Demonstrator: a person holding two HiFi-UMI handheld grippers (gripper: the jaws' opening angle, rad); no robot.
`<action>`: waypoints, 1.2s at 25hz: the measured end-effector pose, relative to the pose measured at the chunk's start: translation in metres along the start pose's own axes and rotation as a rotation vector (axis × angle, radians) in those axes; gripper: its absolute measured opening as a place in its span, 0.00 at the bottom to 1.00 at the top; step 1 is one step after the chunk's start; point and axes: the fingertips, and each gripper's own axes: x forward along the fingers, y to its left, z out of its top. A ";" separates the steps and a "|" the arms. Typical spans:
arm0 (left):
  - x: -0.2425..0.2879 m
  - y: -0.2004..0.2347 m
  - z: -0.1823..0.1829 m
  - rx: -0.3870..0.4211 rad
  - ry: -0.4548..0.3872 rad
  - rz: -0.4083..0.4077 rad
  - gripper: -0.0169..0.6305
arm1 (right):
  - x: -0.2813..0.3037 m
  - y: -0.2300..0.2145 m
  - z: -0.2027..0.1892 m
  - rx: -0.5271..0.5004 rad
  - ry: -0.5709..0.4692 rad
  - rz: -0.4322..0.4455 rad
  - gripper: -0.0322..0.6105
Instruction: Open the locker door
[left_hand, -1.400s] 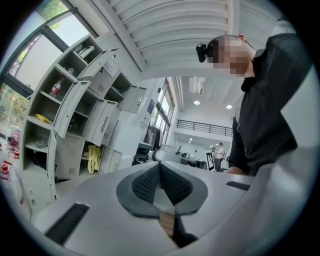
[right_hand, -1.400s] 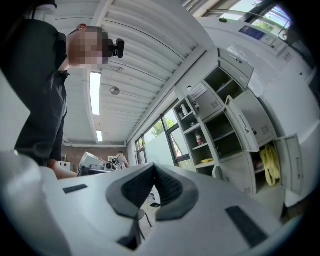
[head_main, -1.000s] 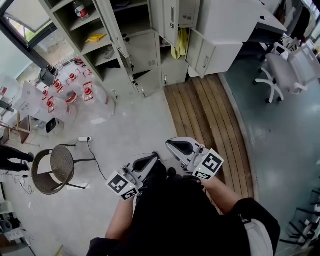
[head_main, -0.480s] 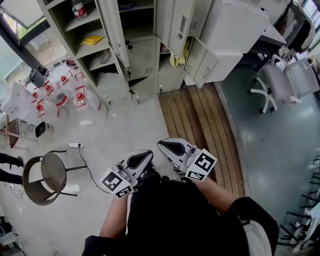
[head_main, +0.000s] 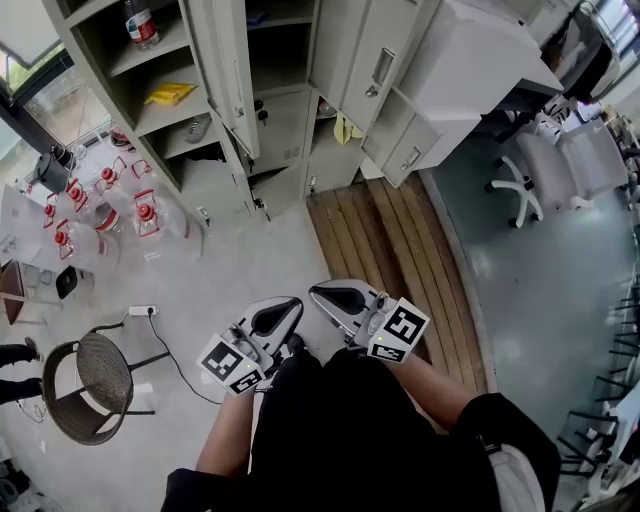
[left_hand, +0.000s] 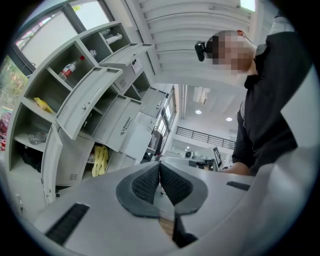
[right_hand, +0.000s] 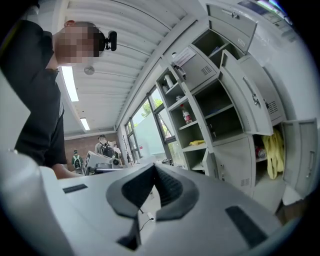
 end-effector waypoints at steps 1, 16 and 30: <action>0.002 0.005 -0.001 -0.004 0.009 -0.011 0.05 | 0.005 -0.005 0.000 0.000 -0.002 -0.010 0.07; 0.012 0.134 -0.008 -0.004 -0.005 0.206 0.05 | 0.078 -0.124 -0.020 -0.008 0.051 -0.071 0.07; 0.067 0.225 -0.020 0.054 -0.009 0.487 0.05 | 0.131 -0.267 -0.040 -0.087 0.089 -0.045 0.07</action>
